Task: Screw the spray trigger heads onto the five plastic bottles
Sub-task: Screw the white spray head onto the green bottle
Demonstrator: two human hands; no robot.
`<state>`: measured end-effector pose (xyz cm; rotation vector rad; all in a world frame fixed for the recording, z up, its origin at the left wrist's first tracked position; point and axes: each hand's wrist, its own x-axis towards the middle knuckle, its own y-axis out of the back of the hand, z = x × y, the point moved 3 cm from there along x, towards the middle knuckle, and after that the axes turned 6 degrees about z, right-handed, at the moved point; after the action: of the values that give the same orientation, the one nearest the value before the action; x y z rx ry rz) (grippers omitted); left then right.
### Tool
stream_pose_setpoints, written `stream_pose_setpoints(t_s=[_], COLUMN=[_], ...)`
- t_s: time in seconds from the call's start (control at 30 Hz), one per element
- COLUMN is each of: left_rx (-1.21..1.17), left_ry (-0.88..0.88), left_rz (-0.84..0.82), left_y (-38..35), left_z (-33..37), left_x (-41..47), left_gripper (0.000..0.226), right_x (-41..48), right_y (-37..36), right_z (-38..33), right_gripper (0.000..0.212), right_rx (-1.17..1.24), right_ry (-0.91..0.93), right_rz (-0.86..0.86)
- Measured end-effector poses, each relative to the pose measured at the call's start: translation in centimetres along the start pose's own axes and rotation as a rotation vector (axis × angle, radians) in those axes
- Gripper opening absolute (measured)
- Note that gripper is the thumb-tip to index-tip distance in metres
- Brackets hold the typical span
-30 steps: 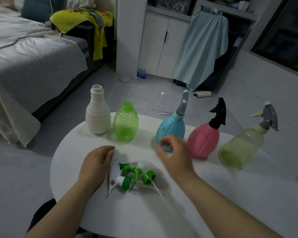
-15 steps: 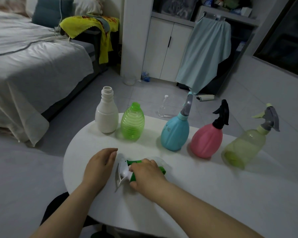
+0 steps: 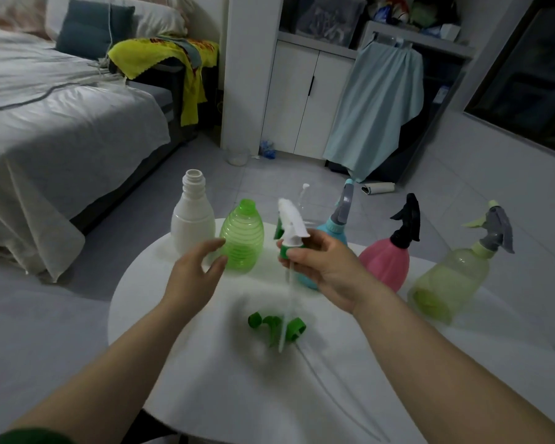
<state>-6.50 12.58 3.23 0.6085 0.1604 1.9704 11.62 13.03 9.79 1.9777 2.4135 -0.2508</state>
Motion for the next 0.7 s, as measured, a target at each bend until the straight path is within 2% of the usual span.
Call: stream_pose_setpoints(t_s=[0.13, 0.23, 0.33, 0.47, 0.53, 0.63, 0.7], left_rx=[-0.060, -0.138, -0.110, -0.030, 0.017, 0.015, 0.000], left_ry=[-0.007, 0.089, 0.109, 0.099, 0.067, 0.033, 0.013], left_rz=[-0.014, 0.034, 0.009, -0.013, -0.038, -0.090, -0.129], left_y=[-2.5, -4.0, -5.3, -5.9, -5.9, -5.3, -4.5], left_z=[2.0, 1.8, 1.1, 1.0, 1.3, 1.5, 1.5], left_x=[3.7, 5.4, 6.5, 7.4, 7.3, 6.2, 4.9], left_gripper=[0.050, 0.057, 0.063, 0.057, 0.052, 0.050, 0.049], right_x=[0.4, 0.8, 1.2, 1.5, 1.6, 1.5, 1.1], right_y=[1.4, 2.5, 3.6, 4.3, 4.5, 4.5, 4.4], right_z=[-1.1, -1.1, -1.0, -0.4, -0.4, -1.5, -2.7], right_gripper=[0.021, 0.017, 0.015, 0.020, 0.017, 0.013, 0.018], right_rx=[-0.004, 0.089, 0.144, 0.141, 0.155, 0.144, 0.087], right_ry=[0.049, 0.059, 0.069, 0.084, 0.106, 0.181, 0.238], right_rz=[0.051, 0.086, 0.101, 0.109, 0.119, 0.112, 0.101])
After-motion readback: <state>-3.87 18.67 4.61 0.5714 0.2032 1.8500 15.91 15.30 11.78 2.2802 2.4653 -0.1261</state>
